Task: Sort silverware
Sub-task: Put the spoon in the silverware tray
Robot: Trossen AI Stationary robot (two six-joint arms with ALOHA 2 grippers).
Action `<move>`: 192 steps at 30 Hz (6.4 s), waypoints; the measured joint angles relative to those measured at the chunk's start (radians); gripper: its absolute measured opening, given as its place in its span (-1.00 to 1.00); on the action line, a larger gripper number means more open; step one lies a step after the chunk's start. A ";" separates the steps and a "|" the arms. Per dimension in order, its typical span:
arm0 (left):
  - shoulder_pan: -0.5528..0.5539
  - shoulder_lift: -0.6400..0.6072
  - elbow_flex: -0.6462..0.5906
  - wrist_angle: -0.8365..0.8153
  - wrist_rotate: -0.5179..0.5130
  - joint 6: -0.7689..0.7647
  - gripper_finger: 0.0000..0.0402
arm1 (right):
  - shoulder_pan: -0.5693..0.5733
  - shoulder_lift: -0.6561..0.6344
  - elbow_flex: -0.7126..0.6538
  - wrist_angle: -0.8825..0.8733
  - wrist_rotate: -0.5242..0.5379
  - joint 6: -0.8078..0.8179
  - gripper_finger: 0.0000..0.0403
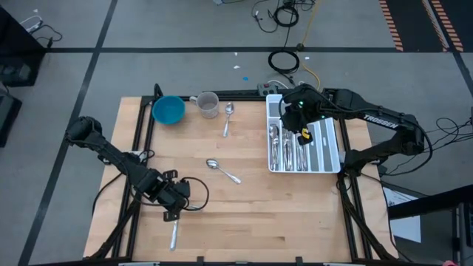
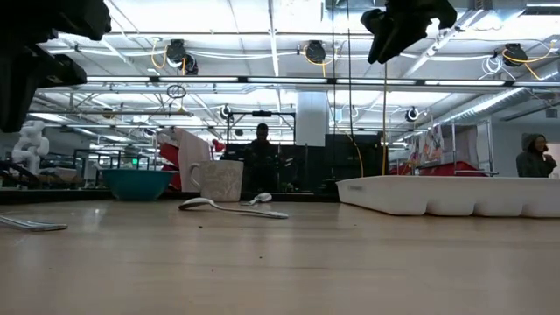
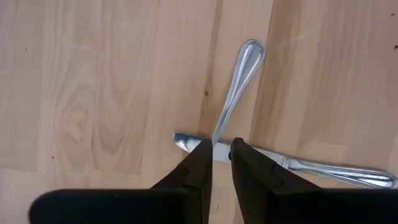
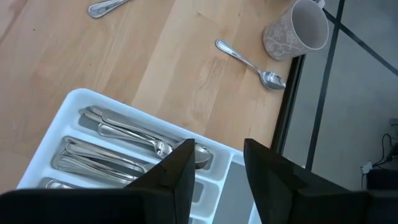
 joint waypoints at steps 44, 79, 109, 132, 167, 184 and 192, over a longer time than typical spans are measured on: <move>-0.001 0.005 -0.142 0.106 0.070 0.038 -0.12 | 0.000 0.000 0.000 -0.002 0.000 0.086 -0.35; -0.091 0.005 -0.263 0.243 0.066 0.079 -0.11 | -0.001 0.000 0.000 -0.003 0.000 0.118 -0.35; -0.129 0.139 -0.230 0.240 -0.049 0.068 -0.94 | -0.003 0.000 0.000 -0.004 0.001 0.172 -0.35; -0.068 0.148 0.138 -0.141 -0.253 0.020 -1.00 | -0.003 0.000 0.000 -0.072 0.005 0.172 -0.35; 0.839 0.583 0.426 1.009 0.000 2.260 -1.00 | -0.062 -0.236 0.000 -0.174 0.167 0.388 -0.35; 0.764 0.890 0.570 1.165 0.013 2.266 -1.00 | -0.062 -0.251 0.000 -0.174 0.158 0.437 -0.35; 0.766 0.929 0.572 1.195 0.019 2.286 -1.00 | -0.061 -0.252 0.000 -0.174 0.155 0.422 -0.35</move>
